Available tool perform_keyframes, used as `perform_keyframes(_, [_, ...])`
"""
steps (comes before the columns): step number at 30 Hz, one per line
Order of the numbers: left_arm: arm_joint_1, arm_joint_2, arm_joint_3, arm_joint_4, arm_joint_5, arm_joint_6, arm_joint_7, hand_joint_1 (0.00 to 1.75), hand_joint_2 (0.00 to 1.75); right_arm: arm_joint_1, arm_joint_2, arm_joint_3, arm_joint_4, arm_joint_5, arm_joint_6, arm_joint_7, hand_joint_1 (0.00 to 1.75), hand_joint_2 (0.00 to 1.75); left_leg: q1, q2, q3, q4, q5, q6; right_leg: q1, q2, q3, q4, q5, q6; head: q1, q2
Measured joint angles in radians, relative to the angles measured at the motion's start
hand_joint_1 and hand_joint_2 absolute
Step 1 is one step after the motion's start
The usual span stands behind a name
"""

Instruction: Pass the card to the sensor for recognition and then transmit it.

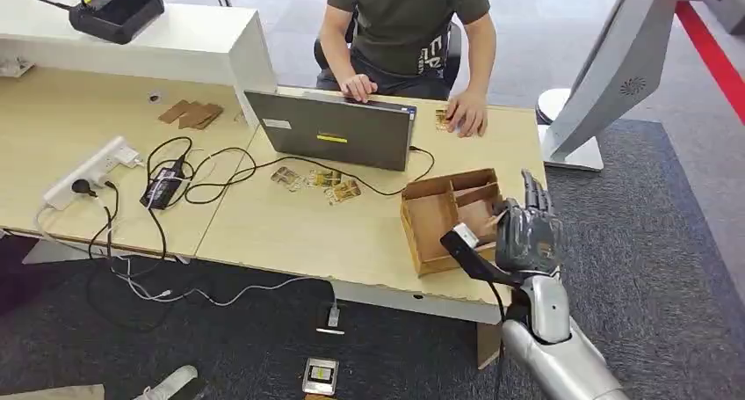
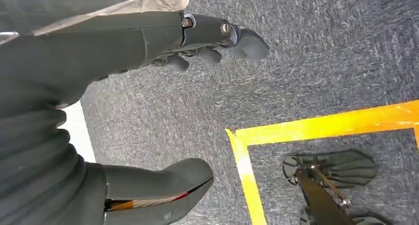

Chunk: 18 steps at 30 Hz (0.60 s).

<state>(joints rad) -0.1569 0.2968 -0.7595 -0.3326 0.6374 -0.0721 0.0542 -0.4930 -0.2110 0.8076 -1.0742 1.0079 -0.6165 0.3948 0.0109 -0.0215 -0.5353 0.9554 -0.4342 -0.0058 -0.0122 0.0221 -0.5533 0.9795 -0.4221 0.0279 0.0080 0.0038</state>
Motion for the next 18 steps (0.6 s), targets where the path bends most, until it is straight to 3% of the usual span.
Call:
perform_keyframes(6, [-0.004, -0.001, -0.007, -0.003, -0.006, -0.005, 0.005, 0.00, 1.75, -0.006, 0.015, 0.005, -0.032, -0.034, 0.026, -0.029, 1.75, 1.75, 0.000, 0.000, 0.000, 0.000, 0.000, 0.000, 0.000, 0.000, 0.000, 0.000, 0.000, 0.000, 0.000, 0.000])
perform_keyframes(11, [-0.007, -0.006, -0.015, -0.007, -0.015, -0.005, 0.005, 0.00, 1.75, -0.025, 0.042, 0.014, -0.068, -0.053, -0.002, -0.078, 1.75, 1.75, 0.000, 0.000, 0.000, 0.000, 0.000, 0.000, 0.000, 0.000, 0.000, 0.000, 0.000, 0.000, 0.000, 0.000])
perform_keyframes(18, [-0.021, -0.022, -0.027, -0.008, -0.030, -0.005, 0.013, 0.00, 1.75, -0.084, 0.079, 0.029, -0.103, -0.111, 0.031, -0.092, 1.75, 1.75, 0.000, 0.000, 0.000, 0.000, 0.000, 0.000, 0.000, 0.000, 0.000, 0.000, 0.000, 0.000, 0.000, 0.000])
